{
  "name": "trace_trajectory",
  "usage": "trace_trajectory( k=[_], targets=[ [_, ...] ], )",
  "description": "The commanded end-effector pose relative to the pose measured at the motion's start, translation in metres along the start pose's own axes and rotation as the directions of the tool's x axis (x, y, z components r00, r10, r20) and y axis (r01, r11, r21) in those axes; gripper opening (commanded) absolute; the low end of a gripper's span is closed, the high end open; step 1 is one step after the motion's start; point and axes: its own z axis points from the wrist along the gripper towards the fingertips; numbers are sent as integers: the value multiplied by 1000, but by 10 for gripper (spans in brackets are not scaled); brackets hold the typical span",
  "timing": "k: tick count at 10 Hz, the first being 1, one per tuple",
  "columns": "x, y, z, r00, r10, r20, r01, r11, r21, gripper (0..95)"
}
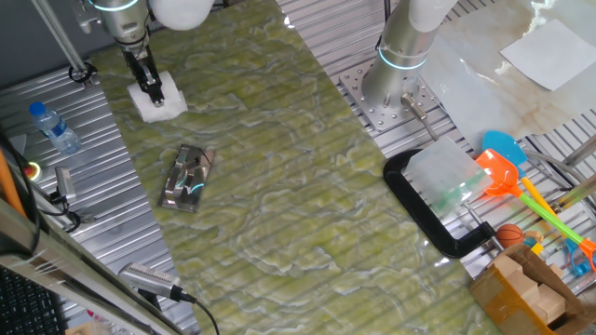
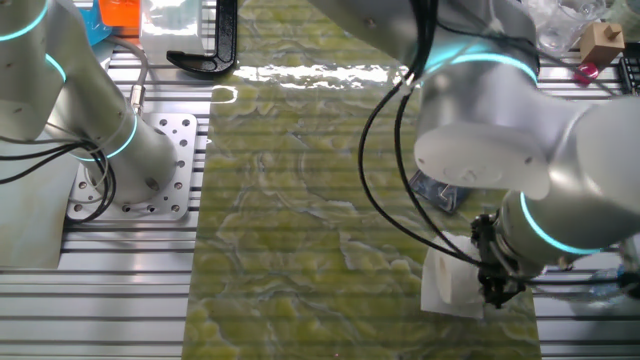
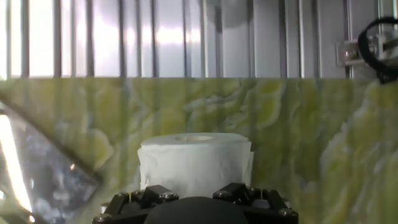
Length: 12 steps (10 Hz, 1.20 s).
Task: Put the toilet paper on its holder
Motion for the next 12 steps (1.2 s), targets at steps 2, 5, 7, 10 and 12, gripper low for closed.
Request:
trace_trajectory(
  k=[2,5,7,10,12],
  targets=[
    [2,1,-25,954,-301,-5,301,953,41,0],
    [1,6,-27,890,-455,8,455,890,23,0],
    [-4,19,-29,838,-546,4,546,837,25,0],
    [-11,38,-22,793,-608,31,609,793,-6,0],
    [-14,50,-16,775,-630,41,631,774,-42,0]
  ],
)
